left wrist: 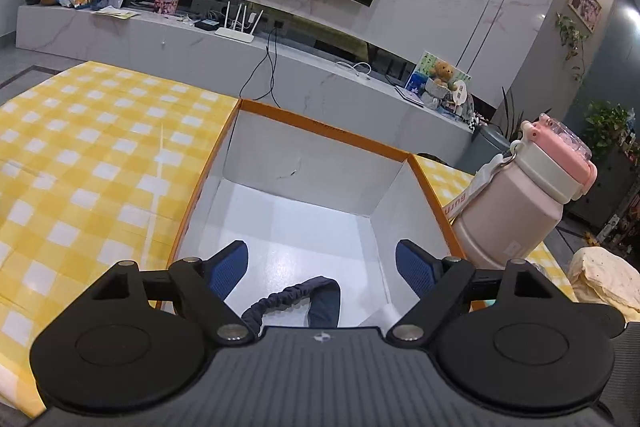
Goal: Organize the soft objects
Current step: 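Open the left gripper to drop the headband while the right drops the packet into the box, then move the right gripper back to the pile and grasp the brown cloth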
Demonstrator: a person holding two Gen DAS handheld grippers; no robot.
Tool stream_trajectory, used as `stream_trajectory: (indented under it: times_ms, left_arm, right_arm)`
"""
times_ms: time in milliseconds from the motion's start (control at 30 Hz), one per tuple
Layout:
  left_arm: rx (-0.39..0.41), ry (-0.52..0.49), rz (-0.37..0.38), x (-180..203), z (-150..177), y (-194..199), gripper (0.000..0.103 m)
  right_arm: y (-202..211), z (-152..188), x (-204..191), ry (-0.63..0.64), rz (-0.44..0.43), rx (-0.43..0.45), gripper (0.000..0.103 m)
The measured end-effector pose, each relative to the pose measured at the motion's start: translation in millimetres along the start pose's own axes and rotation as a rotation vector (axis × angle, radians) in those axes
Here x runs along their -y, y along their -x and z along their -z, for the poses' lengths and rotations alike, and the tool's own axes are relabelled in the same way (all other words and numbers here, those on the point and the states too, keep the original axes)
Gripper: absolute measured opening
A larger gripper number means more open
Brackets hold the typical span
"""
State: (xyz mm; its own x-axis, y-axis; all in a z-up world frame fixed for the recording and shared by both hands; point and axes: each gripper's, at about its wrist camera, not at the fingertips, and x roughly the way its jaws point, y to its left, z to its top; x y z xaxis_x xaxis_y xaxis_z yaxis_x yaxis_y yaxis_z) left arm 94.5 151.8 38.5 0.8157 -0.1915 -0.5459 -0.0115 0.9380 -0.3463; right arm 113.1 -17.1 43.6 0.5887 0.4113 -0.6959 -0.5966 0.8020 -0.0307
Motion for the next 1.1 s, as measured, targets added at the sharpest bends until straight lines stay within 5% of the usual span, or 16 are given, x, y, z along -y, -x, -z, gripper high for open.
stream_trajectory:
  times_ms: [100, 200, 533, 733, 1100]
  left_arm:
    - [-0.004, 0.008, 0.014, -1.9, -1.3, 2.0, 0.098]
    - [-0.004, 0.024, 0.007, -3.7, -2.4, 4.2, 0.098]
    - [-0.003, 0.07, -0.058, -8.7, -4.8, 4.1, 0.098]
    - [0.035, 0.007, -0.091, 14.8, -5.7, 21.1, 0.098]
    - [0.055, -0.152, -0.06, 86.5, 54.3, 56.9, 0.098]
  right_arm:
    - [2.9, 1.0, -3.8, 0.004, -0.004, 0.016, 0.083]
    - [6.4, 1.5, -6.6, 0.008, -0.025, 0.05, 0.096]
    - [20.1, 8.9, -11.0, 0.024, -0.026, 0.085, 0.1]
    - [46.9, 15.3, 2.2, 0.034, 0.018, 0.127, 0.1]
    - [111.1, 65.0, 91.1, -0.145, 0.186, 0.172, 0.1]
